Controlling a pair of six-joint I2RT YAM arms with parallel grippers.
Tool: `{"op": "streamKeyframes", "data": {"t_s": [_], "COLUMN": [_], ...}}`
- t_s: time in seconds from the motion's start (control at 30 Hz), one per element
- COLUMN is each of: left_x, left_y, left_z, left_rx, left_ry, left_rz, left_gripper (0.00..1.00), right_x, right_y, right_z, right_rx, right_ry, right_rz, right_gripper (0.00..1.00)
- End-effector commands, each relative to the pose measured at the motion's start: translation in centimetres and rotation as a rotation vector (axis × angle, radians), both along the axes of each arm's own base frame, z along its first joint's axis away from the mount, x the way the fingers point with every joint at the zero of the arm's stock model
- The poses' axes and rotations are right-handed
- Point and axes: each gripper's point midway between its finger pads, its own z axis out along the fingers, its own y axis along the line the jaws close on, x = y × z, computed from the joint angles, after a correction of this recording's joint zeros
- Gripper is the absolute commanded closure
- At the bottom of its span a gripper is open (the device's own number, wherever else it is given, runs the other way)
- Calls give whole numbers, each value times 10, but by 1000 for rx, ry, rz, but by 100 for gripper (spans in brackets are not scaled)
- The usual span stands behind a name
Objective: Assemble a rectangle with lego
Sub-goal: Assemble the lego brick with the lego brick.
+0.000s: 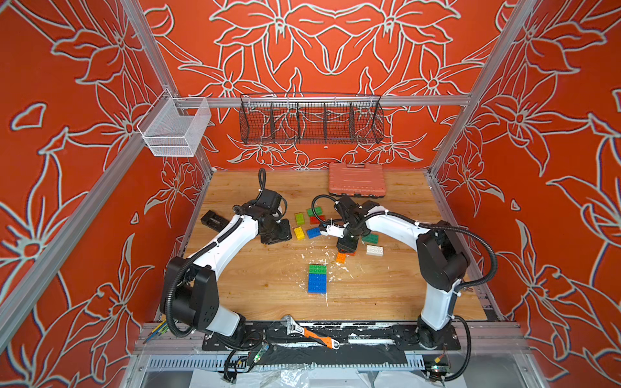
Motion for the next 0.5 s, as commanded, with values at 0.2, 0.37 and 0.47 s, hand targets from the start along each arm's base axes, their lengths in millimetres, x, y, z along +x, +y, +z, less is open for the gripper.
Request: {"op": "streamKeyframes", "data": {"t_s": [0.2,0.37,0.47], "left_x": [-2,-5,-6], "left_y": [1,3,3], "left_z": [6,6,6], "left_rx": [-16,-8,-6], "left_ry": [-13,-13,-12], "left_rz": [11,8,7], "left_gripper": [57,57,57], "right_x": [-8,-8,-8], "right_y": [12,10,9], "right_z": [34,22,16], "right_rx": [110,87,78], "right_ry": [3,22,37], "right_rz": [-67,-81,-86], "right_gripper": [64,82,83]}}
